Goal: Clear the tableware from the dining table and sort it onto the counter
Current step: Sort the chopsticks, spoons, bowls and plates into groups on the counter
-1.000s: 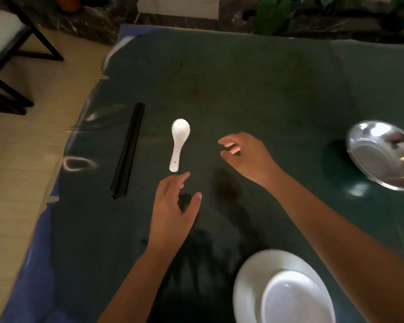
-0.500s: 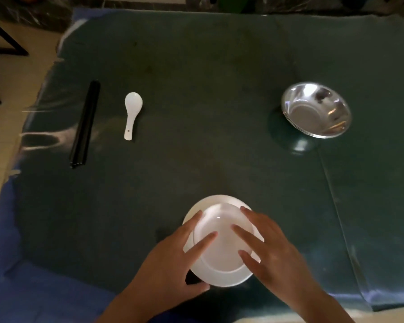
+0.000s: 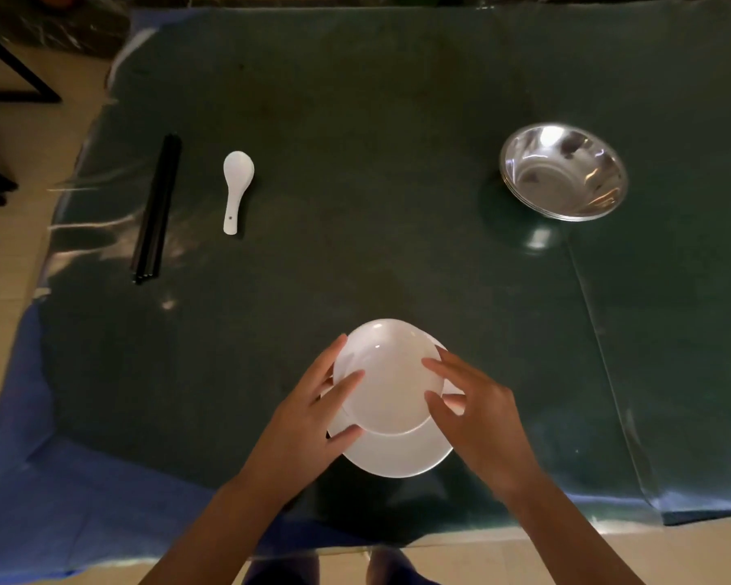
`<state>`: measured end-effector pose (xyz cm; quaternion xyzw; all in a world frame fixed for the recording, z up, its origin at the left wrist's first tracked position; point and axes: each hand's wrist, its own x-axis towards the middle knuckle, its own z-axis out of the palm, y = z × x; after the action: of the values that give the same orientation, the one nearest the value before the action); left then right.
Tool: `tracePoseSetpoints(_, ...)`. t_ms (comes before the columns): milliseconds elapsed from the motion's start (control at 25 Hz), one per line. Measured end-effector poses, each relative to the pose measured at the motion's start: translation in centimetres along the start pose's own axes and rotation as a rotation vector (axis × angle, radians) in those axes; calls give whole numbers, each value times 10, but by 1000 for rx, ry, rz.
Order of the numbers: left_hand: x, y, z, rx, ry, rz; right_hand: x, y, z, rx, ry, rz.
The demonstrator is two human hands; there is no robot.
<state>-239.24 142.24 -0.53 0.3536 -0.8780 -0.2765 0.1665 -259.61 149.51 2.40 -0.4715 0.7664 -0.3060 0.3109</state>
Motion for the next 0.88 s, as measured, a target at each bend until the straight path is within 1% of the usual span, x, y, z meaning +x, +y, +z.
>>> tracePoseSetpoints(160,33,-17,-21,56,63,8,43,-24,-4,11,19,-48)
tracePoseSetpoints(280,76,-37,-44,79,111,8,99,-45,-5,8,-11,-37)
tracePoseSetpoints(400,124,-67,-61,111,131,-27,160,-65,0,-51,-36,-68)
tracePoseSetpoints(640,198,-130,-74,157,132,-77,260,-87,28,-36,-52,-46)
tracePoseSetpoints(880,227,-165,-79,177,110,-100,307,-87,54,-29,-73,-41)
